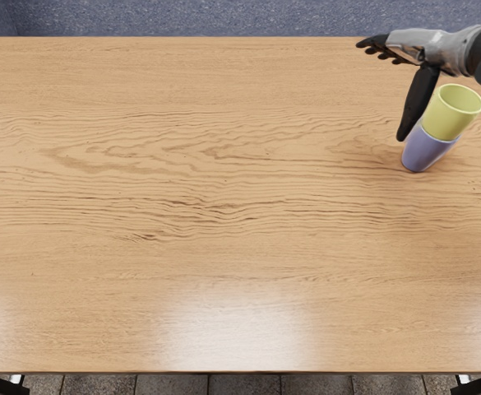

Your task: Pick up cup and place in cup with right hand

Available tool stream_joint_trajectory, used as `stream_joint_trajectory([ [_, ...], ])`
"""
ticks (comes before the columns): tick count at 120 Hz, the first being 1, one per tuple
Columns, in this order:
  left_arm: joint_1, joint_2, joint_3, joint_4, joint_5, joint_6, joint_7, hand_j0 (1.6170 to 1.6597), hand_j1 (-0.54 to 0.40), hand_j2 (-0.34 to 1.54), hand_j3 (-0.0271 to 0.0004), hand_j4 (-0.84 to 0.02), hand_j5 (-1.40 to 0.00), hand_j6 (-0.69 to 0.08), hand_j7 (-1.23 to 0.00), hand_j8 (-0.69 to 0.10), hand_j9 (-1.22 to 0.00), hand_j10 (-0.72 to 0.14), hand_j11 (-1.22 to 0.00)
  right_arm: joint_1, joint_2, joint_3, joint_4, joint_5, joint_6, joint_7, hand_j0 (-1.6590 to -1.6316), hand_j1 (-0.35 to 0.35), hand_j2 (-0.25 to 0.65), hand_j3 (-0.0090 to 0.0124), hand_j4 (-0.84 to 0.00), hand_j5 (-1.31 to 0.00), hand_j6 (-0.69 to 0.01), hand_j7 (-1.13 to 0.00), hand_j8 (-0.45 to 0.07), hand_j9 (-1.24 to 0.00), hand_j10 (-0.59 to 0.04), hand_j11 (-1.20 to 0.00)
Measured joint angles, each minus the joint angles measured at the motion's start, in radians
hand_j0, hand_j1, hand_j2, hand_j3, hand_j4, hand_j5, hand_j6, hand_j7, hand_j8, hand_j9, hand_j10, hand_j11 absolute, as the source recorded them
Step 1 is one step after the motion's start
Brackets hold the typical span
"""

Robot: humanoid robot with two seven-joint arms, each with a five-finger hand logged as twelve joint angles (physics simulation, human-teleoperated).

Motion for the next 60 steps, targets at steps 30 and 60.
stream_joint_trajectory([
  [30,0.004,0.0,-0.001,-0.001,-0.003,-0.004,0.001,1.6581,0.349,0.0,0.0,0.0,0.0,0.0,0.0,0.0,0.0,0.0,0.0,0.0,0.003,0.008,0.076,0.248,0.064,0.0,-1.6581,-0.321,-0.004,0.0,-0.028,-0.03,-0.03,-0.03,-0.028,-0.03,-0.027,-0.03],
  [60,0.007,0.0,0.0,-0.001,-0.004,-0.006,0.001,1.6581,0.349,0.0,0.0,0.0,0.0,0.0,0.0,0.0,0.0,0.0,0.0,0.001,0.004,0.012,0.087,0.371,0.111,0.0,-1.6581,-0.323,-0.004,0.0,-0.026,-0.03,-0.027,-0.03,-0.026,-0.03,-0.025,-0.03],
])
